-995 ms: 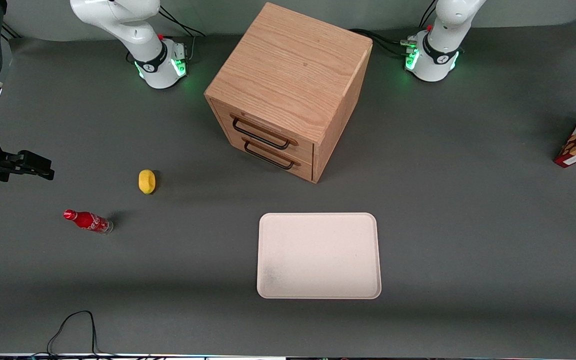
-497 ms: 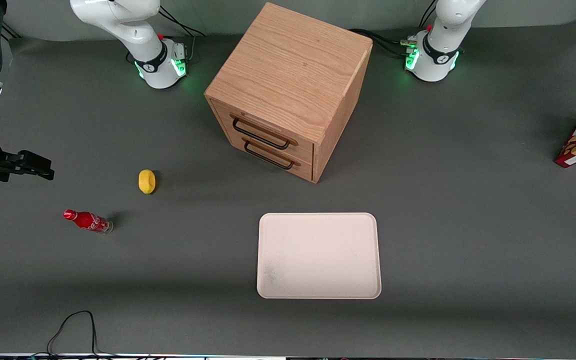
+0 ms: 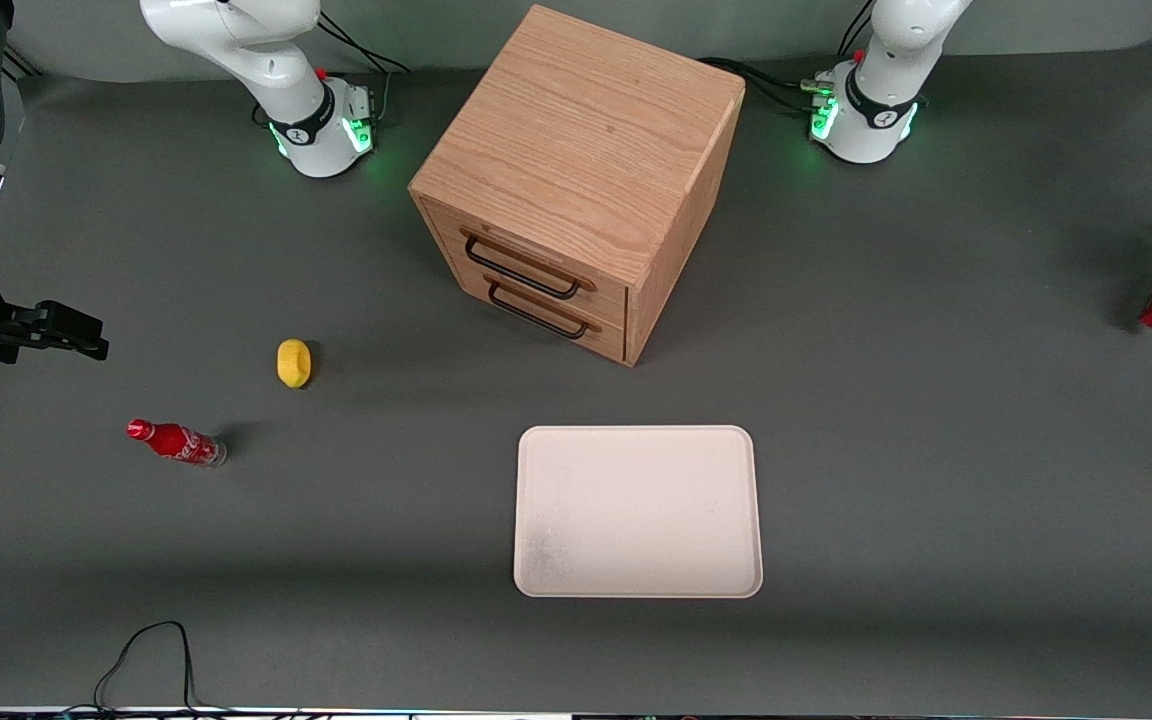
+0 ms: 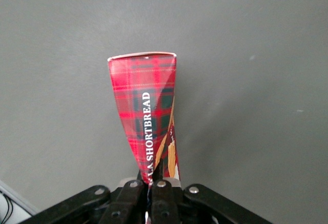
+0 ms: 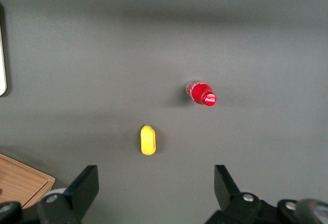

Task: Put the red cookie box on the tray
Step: 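Close the left gripper on the end of the red shortbread box, then lift the box upright and carry it toward the white tray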

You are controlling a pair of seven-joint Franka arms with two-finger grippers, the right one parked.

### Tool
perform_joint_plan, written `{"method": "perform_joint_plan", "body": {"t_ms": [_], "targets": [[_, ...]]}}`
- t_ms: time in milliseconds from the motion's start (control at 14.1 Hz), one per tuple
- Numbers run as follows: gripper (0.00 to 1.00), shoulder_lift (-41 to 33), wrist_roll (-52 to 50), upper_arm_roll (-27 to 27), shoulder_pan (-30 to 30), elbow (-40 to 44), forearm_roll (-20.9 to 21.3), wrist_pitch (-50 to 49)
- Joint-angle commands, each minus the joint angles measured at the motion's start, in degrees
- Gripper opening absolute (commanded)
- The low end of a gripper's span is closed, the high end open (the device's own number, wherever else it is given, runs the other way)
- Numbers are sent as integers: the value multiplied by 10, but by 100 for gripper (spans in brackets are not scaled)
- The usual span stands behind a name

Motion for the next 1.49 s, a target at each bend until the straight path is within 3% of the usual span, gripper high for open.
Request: {"method": "perform_joint_plan", "body": {"t_ms": [0, 284, 569, 711, 1137, 1421], "targets": [[0, -65, -63, 1, -20, 61, 40, -122], [0, -68, -75, 2, -41, 234, 53, -290], [0, -69, -106, 0, -66, 276, 74, -310], [0, -68, -182, 0, -121, 292, 76, -331], [0, 16, -517, -10, -301, 466, 49, -500], [0, 47, -757, -29, -411, 504, 18, -505]]}}
